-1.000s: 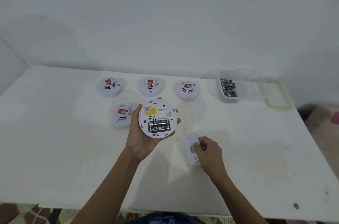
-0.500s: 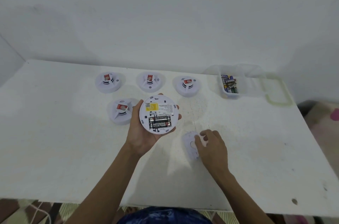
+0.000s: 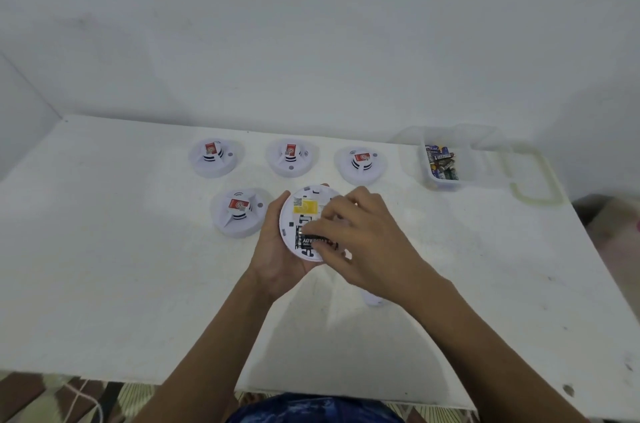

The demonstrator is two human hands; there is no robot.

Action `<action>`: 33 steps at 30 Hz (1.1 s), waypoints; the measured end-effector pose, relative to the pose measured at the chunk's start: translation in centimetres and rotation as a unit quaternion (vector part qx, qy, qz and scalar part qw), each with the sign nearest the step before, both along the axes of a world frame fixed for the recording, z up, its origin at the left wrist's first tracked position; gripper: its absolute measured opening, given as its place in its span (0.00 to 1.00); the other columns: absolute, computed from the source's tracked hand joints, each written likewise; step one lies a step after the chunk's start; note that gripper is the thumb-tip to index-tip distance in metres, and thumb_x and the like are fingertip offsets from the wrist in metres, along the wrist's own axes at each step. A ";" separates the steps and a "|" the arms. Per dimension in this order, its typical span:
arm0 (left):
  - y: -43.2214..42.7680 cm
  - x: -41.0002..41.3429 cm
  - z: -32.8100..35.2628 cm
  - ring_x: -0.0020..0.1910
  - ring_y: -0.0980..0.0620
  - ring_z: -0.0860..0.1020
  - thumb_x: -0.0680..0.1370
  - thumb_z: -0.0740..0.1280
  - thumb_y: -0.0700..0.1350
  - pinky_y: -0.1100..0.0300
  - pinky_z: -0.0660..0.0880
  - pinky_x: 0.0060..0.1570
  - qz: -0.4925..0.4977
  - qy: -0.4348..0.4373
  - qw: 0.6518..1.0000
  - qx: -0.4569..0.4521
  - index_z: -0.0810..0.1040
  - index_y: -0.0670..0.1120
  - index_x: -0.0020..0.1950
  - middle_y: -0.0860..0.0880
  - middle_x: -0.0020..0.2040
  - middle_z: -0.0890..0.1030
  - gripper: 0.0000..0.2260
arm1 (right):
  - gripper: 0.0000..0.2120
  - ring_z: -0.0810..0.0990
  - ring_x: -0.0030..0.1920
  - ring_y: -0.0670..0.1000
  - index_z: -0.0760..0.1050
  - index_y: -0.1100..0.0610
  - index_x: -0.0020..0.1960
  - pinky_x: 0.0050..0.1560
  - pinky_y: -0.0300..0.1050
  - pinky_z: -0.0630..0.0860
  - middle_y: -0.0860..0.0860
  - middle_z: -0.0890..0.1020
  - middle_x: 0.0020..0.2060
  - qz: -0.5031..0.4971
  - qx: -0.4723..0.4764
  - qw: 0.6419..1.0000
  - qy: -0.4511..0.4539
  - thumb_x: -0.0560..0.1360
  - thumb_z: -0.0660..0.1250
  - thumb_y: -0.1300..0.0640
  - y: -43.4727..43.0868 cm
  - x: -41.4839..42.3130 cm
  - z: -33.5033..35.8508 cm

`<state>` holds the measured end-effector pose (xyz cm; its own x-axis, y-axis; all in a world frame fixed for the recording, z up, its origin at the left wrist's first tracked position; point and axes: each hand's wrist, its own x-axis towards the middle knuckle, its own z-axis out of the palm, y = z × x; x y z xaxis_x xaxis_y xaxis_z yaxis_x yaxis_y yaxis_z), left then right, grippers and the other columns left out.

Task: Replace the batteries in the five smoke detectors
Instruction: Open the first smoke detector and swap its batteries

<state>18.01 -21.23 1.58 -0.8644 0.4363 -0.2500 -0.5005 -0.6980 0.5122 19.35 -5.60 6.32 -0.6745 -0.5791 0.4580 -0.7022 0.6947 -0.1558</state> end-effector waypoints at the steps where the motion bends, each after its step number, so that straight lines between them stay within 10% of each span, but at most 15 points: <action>1: -0.1 0.0 0.1 0.49 0.48 0.82 0.77 0.54 0.59 0.52 0.80 0.46 -0.003 0.004 1.000 -0.002 0.83 0.47 0.55 0.44 0.52 0.83 0.23 | 0.08 0.71 0.46 0.54 0.80 0.49 0.53 0.43 0.48 0.68 0.48 0.78 0.46 0.014 0.010 1.000 -0.008 0.74 0.67 0.52 0.0 -0.4 0.2; 33: -0.3 -1.0 0.0 0.54 0.43 0.80 0.81 0.51 0.58 0.44 0.74 0.55 -0.010 -0.010 0.992 -0.122 0.84 0.50 0.51 0.41 0.53 0.82 0.24 | 0.09 0.64 0.40 0.52 0.66 0.47 0.51 0.39 0.46 0.62 0.48 0.73 0.38 0.114 0.148 0.980 -0.066 0.73 0.64 0.51 -1.1 -3.6 3.0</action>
<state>16.99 -21.58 1.63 -0.8495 0.3784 -0.3678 -0.5255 -0.5443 0.6539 15.76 -6.70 9.35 -0.5534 -0.8164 0.1650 -0.8323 0.5499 -0.0703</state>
